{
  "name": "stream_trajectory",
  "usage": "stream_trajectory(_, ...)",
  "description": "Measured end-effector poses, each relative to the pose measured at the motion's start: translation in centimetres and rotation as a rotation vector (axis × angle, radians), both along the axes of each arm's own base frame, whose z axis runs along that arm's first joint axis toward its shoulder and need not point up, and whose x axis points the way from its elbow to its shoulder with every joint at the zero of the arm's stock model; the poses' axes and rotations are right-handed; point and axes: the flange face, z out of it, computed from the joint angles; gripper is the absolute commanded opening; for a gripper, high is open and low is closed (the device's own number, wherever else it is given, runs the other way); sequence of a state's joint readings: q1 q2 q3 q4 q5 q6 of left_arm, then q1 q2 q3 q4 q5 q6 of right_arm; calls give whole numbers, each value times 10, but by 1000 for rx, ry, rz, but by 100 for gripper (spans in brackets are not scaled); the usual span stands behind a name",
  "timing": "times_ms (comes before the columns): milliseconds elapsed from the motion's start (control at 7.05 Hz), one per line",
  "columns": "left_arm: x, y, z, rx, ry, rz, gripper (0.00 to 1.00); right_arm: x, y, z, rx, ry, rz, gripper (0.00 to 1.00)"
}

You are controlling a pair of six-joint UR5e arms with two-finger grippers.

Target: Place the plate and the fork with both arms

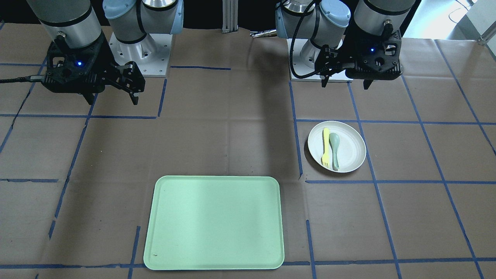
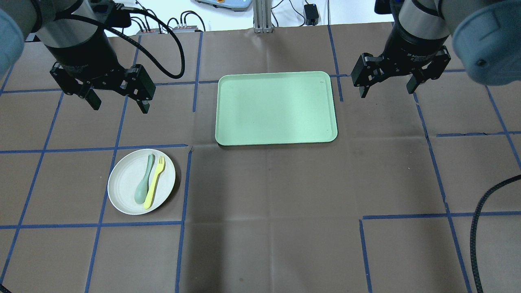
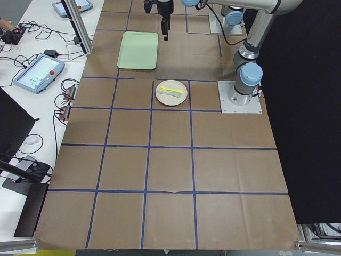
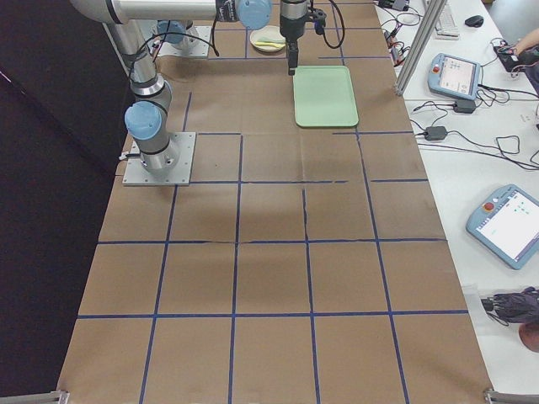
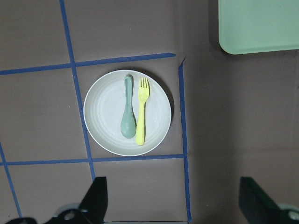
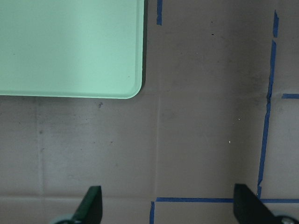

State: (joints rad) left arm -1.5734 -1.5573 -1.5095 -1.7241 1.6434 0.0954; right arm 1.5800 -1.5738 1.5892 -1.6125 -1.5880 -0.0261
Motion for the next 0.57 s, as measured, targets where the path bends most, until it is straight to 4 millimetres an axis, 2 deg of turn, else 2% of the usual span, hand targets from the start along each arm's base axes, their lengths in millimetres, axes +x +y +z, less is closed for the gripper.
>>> stream_trajectory(284,15,-3,-12,24,9,-66,100,0,0,0,-1,0,1,100)
stream_trajectory(426,38,-5,-24,50,20,-78,100,0,0,0,-1,0,1,100)
stream_trajectory(567,72,-8,-41,77,37,-99,100,-1,0,0,-1,0,0,100)
